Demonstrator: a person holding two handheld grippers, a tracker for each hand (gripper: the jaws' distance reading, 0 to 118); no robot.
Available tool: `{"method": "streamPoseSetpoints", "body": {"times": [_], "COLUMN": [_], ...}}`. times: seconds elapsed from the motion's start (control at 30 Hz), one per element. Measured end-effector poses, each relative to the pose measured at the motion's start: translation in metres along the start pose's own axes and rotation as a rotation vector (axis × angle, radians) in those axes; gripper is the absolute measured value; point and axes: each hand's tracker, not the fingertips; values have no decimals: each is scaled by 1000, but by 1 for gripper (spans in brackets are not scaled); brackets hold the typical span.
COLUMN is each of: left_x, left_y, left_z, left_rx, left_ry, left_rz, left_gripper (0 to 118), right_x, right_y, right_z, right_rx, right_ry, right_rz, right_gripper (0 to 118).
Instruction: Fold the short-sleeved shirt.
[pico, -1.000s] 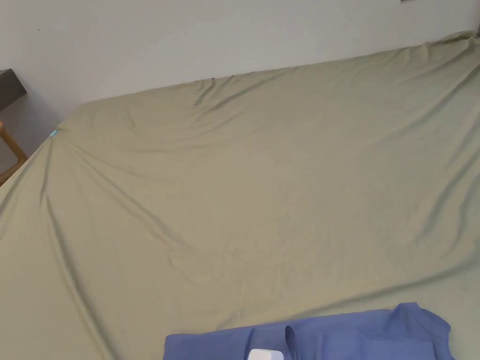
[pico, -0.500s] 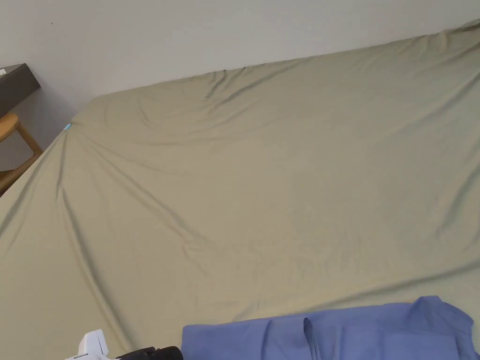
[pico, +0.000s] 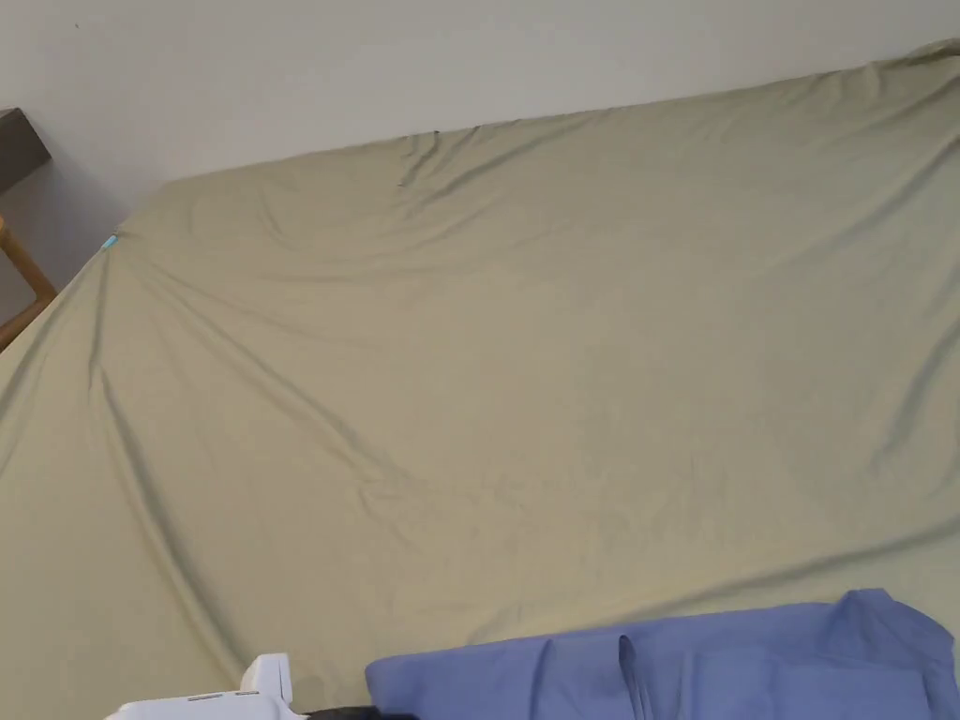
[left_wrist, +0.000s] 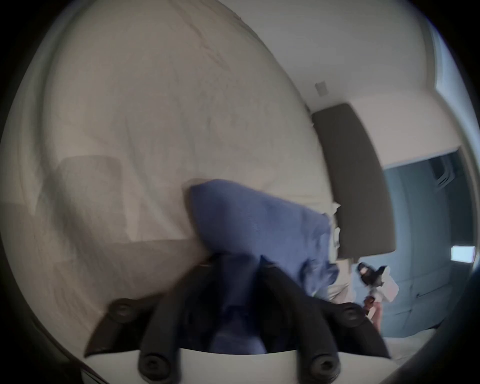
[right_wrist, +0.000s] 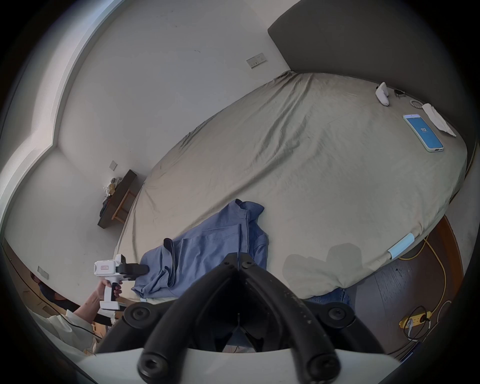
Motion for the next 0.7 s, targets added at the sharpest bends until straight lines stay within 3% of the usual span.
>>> {"method": "streamPoseSetpoints", "body": {"times": [0.13,0.27,0.47,0.7], "left_x": [-10,19,122,227], "left_y": [-2,-7,-17,-32], "left_z": [12,20,28,-58], "left_rx": [41,42,61,17], "left_ry": [-88,-33,72,40], "left_rz": [120,71,-45,-183], "left_gripper": [16,13,11,11], "right_x": [-1,5,20,43], "right_y": [1,4,5,1], "right_z": [4,6,7,19], "right_rx": [3,9,22,40], "right_ry": [13,10,22,44], "right_rz": [1,6,-9,-50], "right_gripper": [1,1,1,1]}}
